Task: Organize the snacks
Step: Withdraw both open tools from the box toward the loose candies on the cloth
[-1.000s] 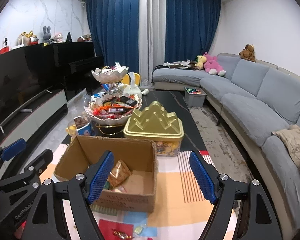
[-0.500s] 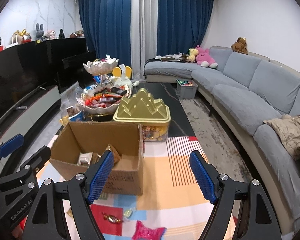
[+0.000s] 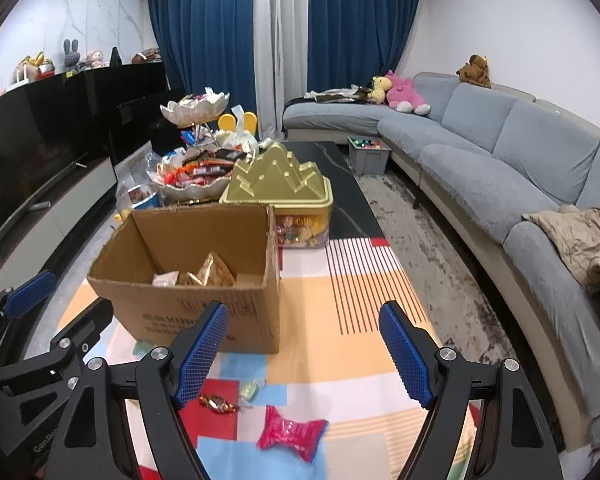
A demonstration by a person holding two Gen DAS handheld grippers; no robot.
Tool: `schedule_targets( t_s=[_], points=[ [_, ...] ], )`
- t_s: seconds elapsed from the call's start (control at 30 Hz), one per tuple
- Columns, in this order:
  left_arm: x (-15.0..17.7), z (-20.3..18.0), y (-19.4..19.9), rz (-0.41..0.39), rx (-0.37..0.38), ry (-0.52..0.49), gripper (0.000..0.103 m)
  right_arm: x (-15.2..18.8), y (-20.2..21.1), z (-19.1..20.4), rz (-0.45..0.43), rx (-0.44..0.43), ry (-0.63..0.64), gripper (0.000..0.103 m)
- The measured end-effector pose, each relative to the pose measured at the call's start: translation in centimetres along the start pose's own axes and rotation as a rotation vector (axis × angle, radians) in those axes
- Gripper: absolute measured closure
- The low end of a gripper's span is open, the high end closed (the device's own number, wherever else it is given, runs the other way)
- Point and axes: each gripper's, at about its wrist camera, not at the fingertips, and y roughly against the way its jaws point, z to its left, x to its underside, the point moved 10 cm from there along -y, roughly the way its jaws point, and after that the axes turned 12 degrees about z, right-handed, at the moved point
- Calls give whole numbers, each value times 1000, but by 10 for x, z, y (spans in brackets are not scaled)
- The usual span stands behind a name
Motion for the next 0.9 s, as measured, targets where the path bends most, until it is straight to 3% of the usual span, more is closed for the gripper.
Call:
schedule_targets(
  t_s=[0.47,0.9],
  points=[
    [34,-19,-23,62,54,-65,33,41,-24,-2,90,-2,5,24],
    [71,-30,-56,177,99,-87,33,77,-58,-8,224,-13,-44,24]
  ],
)
